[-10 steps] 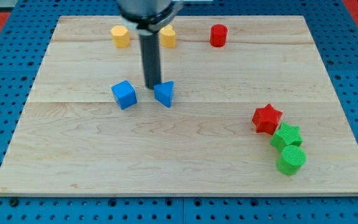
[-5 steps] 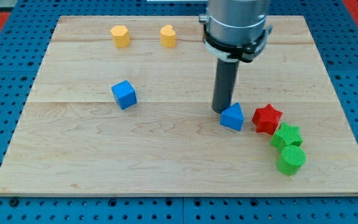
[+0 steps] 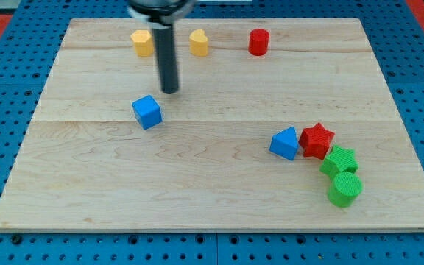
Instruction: Move the blue blocks towards the group of blocks
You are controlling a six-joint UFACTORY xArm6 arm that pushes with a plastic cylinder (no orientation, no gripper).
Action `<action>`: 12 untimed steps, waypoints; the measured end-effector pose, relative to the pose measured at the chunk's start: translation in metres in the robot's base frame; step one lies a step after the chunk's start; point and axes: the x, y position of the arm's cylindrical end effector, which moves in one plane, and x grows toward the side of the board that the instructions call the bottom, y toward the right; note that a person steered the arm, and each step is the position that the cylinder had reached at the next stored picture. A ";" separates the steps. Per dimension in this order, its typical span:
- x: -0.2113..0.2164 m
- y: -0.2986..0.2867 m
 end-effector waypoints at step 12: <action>0.107 0.043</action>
